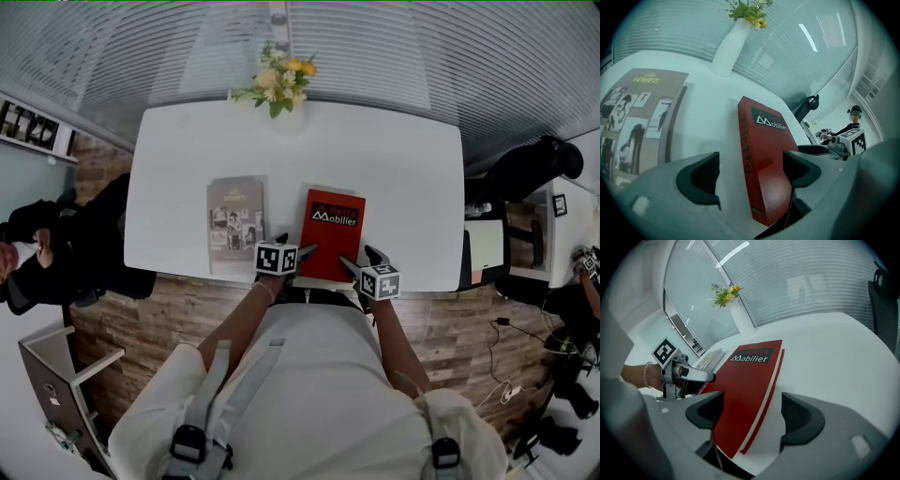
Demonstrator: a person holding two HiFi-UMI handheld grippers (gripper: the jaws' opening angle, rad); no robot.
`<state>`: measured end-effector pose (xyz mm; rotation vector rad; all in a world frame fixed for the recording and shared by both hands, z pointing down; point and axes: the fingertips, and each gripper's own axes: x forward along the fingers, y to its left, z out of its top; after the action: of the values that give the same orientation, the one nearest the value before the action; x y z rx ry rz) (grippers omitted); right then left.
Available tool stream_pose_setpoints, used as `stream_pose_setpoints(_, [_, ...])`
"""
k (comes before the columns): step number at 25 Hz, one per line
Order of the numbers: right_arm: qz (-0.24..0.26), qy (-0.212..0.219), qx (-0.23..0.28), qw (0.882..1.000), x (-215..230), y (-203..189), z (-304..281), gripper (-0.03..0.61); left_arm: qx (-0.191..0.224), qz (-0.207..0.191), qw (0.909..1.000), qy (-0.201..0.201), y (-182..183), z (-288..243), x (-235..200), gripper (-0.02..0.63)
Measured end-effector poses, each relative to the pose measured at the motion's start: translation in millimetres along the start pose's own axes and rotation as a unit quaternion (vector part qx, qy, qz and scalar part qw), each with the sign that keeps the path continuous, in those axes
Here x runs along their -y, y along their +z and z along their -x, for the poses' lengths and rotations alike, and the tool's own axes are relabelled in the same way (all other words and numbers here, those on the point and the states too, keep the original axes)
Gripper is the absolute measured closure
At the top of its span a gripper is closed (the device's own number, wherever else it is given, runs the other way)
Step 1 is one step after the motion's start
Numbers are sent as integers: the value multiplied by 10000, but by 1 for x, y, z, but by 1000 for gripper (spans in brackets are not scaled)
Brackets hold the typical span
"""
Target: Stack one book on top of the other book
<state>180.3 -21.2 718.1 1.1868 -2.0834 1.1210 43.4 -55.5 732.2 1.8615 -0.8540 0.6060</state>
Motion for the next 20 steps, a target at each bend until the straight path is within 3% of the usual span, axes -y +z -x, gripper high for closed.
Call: stream_pose_setpoints(20, [-44, 214, -190, 9996, -17, -10, -16, 229, -45, -345, 9994, 67, -2, -1, -1, 194])
